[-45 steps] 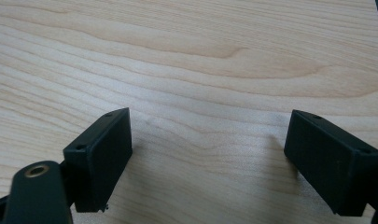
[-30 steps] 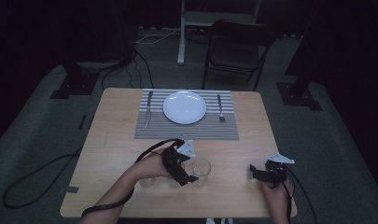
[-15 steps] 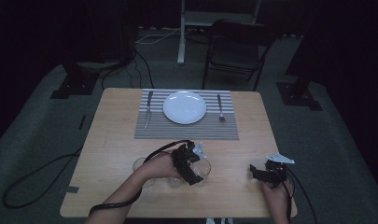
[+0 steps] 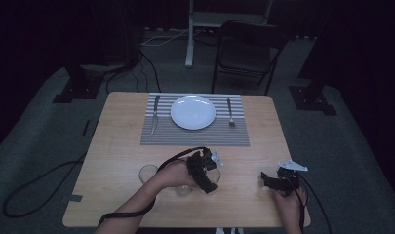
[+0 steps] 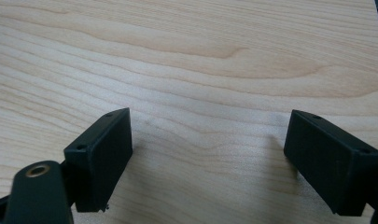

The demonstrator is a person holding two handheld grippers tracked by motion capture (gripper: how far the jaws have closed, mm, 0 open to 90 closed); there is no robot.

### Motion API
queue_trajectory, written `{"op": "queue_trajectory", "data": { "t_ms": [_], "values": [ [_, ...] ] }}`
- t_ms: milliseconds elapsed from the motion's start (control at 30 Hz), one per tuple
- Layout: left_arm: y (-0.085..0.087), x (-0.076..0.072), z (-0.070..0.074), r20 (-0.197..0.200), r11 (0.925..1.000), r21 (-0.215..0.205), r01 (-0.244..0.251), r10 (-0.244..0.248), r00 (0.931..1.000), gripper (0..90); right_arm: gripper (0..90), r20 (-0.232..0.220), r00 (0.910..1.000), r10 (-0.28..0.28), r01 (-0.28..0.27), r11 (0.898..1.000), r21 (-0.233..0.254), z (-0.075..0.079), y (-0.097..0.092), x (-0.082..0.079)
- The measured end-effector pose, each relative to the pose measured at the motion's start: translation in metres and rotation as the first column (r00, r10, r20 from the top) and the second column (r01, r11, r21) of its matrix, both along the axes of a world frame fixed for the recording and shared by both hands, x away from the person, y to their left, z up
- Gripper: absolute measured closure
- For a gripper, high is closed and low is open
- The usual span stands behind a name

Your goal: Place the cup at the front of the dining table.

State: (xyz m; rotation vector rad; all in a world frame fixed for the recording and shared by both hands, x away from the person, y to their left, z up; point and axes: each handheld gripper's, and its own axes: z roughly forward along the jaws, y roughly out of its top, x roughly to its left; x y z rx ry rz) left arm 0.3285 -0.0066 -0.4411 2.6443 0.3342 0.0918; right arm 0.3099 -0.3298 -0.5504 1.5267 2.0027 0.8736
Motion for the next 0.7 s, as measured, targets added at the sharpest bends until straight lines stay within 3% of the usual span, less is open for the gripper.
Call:
{"op": "queue_trajectory", "data": {
  "t_ms": [267,400,700],
  "values": [
    [-0.005,-0.001,-0.002,0.014,0.9987,0.05,-0.004,0.004,0.9999,16.4,16.1,0.001,1.0,-0.003,0.003,1.0,-0.001,0.0,0.0,0.0],
    [-0.01,-0.003,-0.001,0.021,0.9973,0.072,0.014,-0.016,0.9997,27.7,16.2,0.001,1.0,-0.003,0.003,1.0,-0.001,0.0,0.0,0.0],
    [-0.016,0.001,0.0,0.012,0.9976,0.069,0.009,-0.01,0.9999,28.4,16.5,0.003,1.0,-0.007,0.007,1.0,0.001,0.0,0.0,0.0]
  ]
}}
